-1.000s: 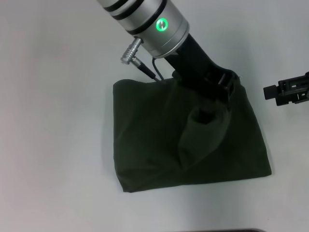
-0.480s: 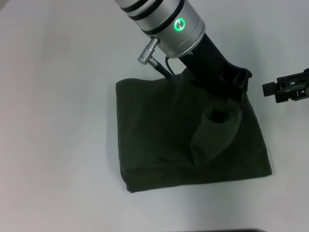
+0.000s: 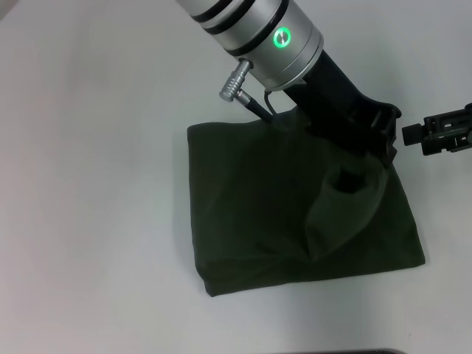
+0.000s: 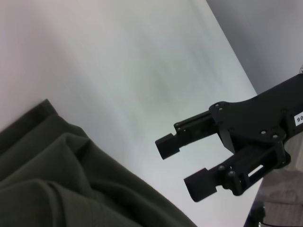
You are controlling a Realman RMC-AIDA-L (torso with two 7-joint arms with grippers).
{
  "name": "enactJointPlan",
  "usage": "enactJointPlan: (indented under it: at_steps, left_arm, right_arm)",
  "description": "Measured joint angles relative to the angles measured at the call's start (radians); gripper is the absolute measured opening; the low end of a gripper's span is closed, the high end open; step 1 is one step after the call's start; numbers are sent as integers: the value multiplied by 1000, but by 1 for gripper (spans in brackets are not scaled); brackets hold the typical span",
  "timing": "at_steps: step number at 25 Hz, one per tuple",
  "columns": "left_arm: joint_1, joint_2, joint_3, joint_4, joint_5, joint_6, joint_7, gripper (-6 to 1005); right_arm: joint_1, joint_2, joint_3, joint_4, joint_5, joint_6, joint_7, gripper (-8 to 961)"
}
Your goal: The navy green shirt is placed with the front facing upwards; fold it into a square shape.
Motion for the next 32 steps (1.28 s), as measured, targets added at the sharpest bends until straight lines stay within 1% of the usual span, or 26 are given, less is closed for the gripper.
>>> enactJointPlan:
  at_steps: [7, 12, 19, 23, 24, 25, 29, 31, 32]
  left_arm:
    - [9, 0, 12, 15, -16, -21, 32, 102]
    - [10, 0, 17, 6, -45, -24, 33, 285]
    - [17, 5, 8, -21, -45, -14, 34, 433]
    - [44, 15, 7, -60, -36, 5, 43, 518]
    - [67, 27, 5, -82, -22, 28, 47, 610]
    - [77, 32, 3, -90, -15, 40, 47, 701]
    - [190, 75, -47, -171, 19, 132, 49, 700]
    - [258, 86, -102, -211, 21, 171, 57, 699]
    - [298, 91, -143, -231, 22, 194, 65, 699]
  right_arm:
    - [0, 0, 0, 0, -4, 1, -2, 783]
    - [-4, 0, 0, 0, -8, 1, -2, 782]
    - [-9, 0, 0, 0, -8, 1, -3, 781]
    - [-6, -3, 0, 0, -8, 1, -4, 780]
    - [-6, -4, 0, 0, -8, 1, -4, 780]
    - [-5, -5, 0, 0, -8, 1, -4, 779]
    - [1, -8, 0, 0, -8, 1, -2, 779]
    - [7, -8, 0, 0, -8, 1, 0, 778]
    - [14, -8, 0, -2, -8, 1, 1, 778]
